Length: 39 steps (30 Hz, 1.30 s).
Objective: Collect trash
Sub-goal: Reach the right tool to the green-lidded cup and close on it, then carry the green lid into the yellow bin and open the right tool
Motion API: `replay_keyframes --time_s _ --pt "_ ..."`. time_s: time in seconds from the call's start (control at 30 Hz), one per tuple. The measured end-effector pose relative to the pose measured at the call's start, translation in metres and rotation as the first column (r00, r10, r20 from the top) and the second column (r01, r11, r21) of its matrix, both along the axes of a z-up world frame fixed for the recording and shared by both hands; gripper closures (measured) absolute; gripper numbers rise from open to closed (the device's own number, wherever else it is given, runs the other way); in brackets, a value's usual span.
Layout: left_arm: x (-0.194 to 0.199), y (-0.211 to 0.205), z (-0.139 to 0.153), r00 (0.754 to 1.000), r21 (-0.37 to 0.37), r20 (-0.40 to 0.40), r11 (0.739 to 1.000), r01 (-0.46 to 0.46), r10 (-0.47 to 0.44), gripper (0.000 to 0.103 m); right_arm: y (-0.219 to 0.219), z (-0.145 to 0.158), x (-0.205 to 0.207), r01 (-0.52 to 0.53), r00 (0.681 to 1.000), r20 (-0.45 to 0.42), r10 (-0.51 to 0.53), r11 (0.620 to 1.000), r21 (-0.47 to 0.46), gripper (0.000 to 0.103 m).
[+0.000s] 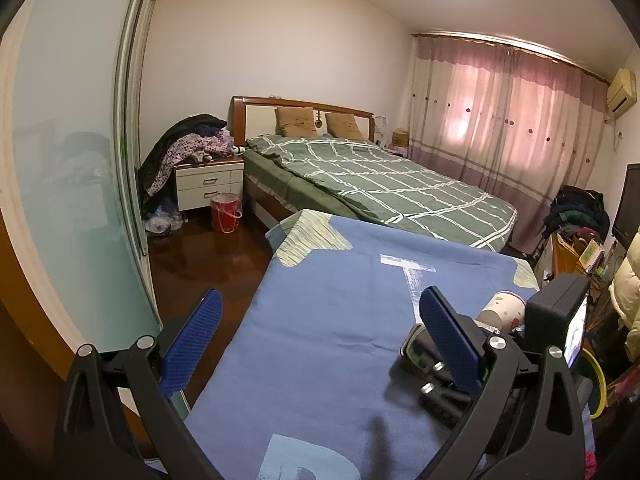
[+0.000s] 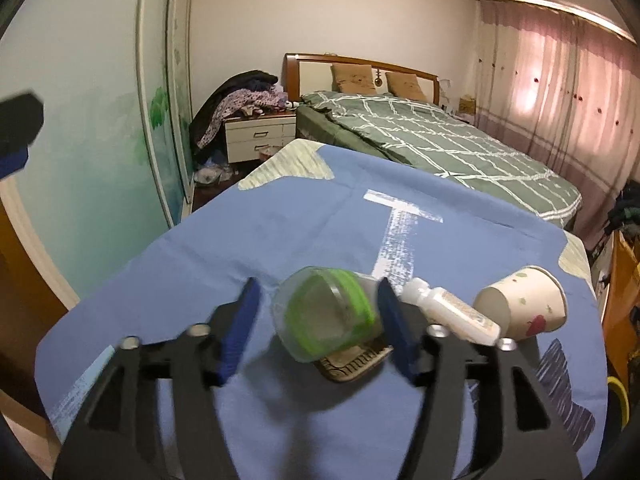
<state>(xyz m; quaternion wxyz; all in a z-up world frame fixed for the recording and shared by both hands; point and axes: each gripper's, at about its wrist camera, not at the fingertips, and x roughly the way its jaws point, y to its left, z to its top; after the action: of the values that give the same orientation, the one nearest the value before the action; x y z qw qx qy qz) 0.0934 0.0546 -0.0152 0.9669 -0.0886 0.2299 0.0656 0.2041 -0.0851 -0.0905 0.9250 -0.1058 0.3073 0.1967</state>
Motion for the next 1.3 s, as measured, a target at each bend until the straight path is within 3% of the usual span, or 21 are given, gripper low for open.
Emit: replay_keyframes --time_s 0.3,0.37,0.4,0.53,0.7,1.1,1.3 --pt "-0.005 0.014 0.005 0.999 -0.009 0.014 0.999 -0.043 0.043 0.006 0.026 -0.021 0.005 0.002 0.999 0.045 0.007 0.983 -0.181 0.031" --pt "-0.004 0.015 0.004 0.999 -0.012 0.012 0.999 -0.044 0.044 0.006 0.026 -0.026 0.006 0.014 0.998 0.057 -0.002 0.978 -0.21 0.037" --pt "-0.004 0.015 0.004 0.999 -0.012 0.011 0.999 -0.041 0.042 0.006 0.024 -0.026 0.006 0.032 0.997 0.076 -0.016 0.975 -0.221 0.045" --pt "-0.003 0.012 0.002 1.0 -0.005 0.005 1.0 -0.028 0.028 0.006 -0.006 -0.011 0.017 0.022 1.0 -0.014 -0.022 0.998 -0.055 0.045" --pt "0.0 0.008 0.0 1.0 -0.006 -0.002 1.0 -0.016 0.016 0.006 -0.041 0.004 0.016 0.033 0.996 -0.081 -0.025 0.994 0.101 0.045" --pt "0.017 -0.027 -0.02 0.994 -0.018 -0.065 0.996 0.092 -0.093 0.006 -0.11 0.032 -0.011 0.091 0.991 -0.12 -0.06 0.958 0.27 0.045" --pt "0.027 -0.062 -0.037 0.975 -0.023 -0.111 0.981 0.191 -0.192 0.006 -0.153 0.039 -0.024 0.19 0.981 -0.097 -0.169 0.941 0.279 0.045"
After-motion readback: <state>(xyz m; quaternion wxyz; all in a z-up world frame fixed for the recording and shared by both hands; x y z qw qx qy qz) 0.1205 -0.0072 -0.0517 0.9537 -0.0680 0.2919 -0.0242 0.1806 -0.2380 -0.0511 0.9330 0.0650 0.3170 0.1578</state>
